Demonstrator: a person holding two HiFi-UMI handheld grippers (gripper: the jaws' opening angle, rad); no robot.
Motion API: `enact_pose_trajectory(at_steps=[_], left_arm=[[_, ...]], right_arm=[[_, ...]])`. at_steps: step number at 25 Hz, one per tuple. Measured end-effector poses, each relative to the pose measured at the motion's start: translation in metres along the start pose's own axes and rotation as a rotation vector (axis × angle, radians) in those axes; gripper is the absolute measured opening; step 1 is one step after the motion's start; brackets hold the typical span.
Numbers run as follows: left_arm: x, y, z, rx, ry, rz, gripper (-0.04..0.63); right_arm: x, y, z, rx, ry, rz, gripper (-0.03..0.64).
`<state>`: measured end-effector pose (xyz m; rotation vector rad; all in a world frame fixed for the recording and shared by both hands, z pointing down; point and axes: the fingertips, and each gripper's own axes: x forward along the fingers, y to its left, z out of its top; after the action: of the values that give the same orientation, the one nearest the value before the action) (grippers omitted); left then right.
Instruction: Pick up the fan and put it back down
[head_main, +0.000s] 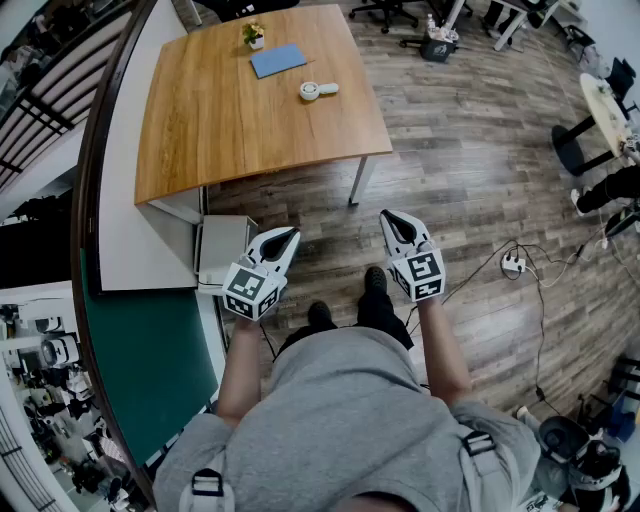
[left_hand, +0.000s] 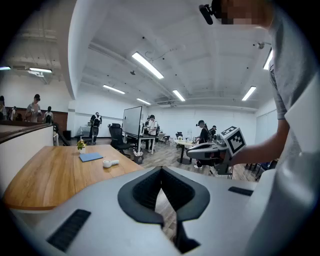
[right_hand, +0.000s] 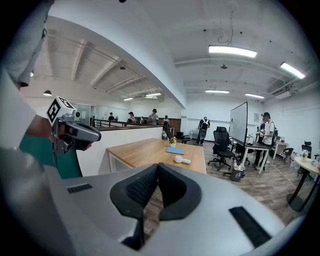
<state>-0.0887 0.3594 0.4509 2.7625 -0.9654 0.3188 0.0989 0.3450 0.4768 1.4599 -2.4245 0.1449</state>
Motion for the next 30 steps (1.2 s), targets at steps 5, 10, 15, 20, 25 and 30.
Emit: enact_pose_trajectory(at_steps=[5,10,15,20,25,30], left_arm=[[-0.023,-0.003,-0.009,0.001,0.003,0.012,0.018],[-0.031,0.002,-0.006,-0.001,-0.004,0.015,0.018],[-0.030,-0.004,-0.005,0.011,0.003,-0.007,0.018],[-0.026,-0.008,-0.005,0.019,0.000,-0.028,0.018],[-0.025,-0.010,-0.002,0.023,-0.011,-0.038,0.020],[-0.025,-0.007,0.000,0.020,-0.021,-0.035,0.020]], right_arm=[[-0.010,0.021,-0.006,-0.002,-0.002,-0.004,0.003],[-0.010,0.027,-0.007,0.022,-0.003,-0.020,0.005],[-0.013,0.029,-0.004,0.042,-0.016,-0.031,0.005],[-0.016,0.031,-0.003,0.033,-0.020,-0.041,0.005],[-0.016,0.032,-0.004,0.035,-0.017,-0.035,0.005],[-0.013,0.032,-0.002,0.025,-0.025,-0.030,0.006]])
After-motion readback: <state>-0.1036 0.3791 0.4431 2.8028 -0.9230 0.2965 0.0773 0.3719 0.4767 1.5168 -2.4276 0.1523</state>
